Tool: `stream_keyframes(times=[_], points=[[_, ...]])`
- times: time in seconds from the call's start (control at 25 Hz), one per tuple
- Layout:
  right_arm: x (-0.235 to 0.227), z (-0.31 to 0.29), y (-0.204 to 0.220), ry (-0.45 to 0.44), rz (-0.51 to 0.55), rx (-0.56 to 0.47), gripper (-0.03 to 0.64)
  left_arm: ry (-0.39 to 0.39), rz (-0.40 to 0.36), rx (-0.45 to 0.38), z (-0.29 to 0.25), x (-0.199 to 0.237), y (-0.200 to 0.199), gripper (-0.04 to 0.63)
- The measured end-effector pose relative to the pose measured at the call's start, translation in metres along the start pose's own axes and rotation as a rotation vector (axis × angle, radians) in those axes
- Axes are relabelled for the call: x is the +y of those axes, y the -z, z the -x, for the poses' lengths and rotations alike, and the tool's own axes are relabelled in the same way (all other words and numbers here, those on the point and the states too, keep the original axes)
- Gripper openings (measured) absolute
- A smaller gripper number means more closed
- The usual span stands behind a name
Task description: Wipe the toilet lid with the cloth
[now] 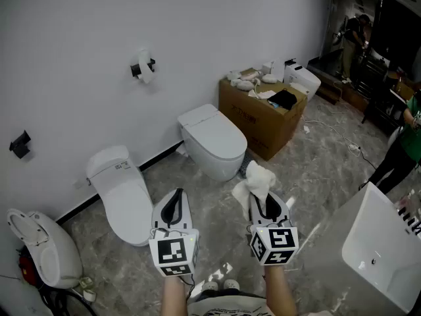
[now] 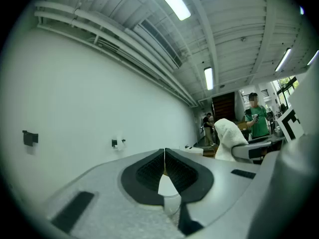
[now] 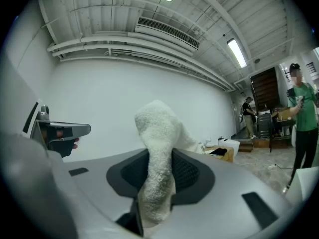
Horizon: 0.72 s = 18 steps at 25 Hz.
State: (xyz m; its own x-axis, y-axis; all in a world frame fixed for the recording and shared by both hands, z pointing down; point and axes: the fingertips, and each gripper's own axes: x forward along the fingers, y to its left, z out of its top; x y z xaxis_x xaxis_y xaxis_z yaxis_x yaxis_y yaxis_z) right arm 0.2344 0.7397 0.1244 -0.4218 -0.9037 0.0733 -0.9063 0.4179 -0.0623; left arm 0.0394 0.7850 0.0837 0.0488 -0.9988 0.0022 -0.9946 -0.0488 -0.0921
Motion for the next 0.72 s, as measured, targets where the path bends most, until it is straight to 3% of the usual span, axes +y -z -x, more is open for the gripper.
stream_keyframes(times=[0.72], points=[[-0.025, -0.015, 0.000, 0.022, 0.005, -0.007, 0.110, 0.001, -0.005, -0.002, -0.026, -0.011, 0.001, 0.009]])
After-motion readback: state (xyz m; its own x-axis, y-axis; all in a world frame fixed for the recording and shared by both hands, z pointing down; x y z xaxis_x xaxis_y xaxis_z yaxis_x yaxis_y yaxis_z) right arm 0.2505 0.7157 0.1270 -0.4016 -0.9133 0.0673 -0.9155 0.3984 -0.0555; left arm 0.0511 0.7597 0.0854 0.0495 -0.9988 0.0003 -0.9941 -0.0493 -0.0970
